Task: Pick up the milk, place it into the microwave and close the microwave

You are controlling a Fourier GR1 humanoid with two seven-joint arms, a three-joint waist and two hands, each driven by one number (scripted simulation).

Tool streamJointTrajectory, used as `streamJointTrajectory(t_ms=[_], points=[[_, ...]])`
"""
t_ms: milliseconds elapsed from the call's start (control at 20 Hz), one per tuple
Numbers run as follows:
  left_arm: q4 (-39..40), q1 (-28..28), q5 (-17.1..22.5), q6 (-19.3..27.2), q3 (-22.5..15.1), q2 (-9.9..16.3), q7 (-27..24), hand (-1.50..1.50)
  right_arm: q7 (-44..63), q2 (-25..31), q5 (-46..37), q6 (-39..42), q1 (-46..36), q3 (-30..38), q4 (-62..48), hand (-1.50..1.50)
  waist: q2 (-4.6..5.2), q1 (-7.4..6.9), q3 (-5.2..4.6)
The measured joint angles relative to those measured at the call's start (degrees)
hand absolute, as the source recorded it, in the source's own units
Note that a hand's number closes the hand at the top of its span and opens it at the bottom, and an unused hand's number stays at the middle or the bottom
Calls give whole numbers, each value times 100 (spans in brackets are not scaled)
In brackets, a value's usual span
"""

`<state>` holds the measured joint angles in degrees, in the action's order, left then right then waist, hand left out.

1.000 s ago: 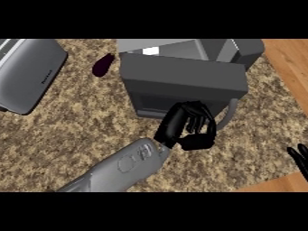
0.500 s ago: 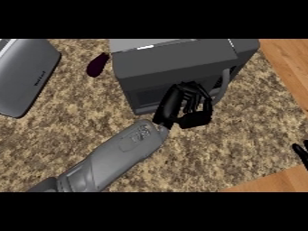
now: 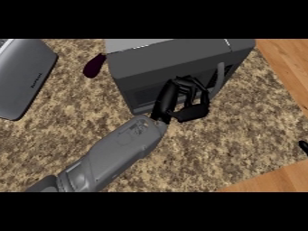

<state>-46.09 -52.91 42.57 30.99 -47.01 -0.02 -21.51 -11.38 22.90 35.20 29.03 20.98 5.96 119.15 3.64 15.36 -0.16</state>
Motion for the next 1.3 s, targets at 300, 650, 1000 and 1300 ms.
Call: streamJointTrajectory(t_ms=[300, 650, 1000, 1300], points=[[-3, 19, 291, 83, 13, -2, -222, 150, 80, 53, 194, 4, -66, 7, 97, -150, 8, 47, 8], [35, 14, 491, 205, -64, -3, -592, 150, 183, 198, 383, 139, -114, -39, 243, -150, 37, 80, 7], [48, 33, 684, 322, -73, -2, -921, 150, 238, 301, 557, 265, -135, -79, 357, -150, 65, 145, 10], [78, 20, 822, 387, -112, -2, -1131, 150, 309, 404, 664, 319, -176, -88, 441, -150, 83, 176, 9]])
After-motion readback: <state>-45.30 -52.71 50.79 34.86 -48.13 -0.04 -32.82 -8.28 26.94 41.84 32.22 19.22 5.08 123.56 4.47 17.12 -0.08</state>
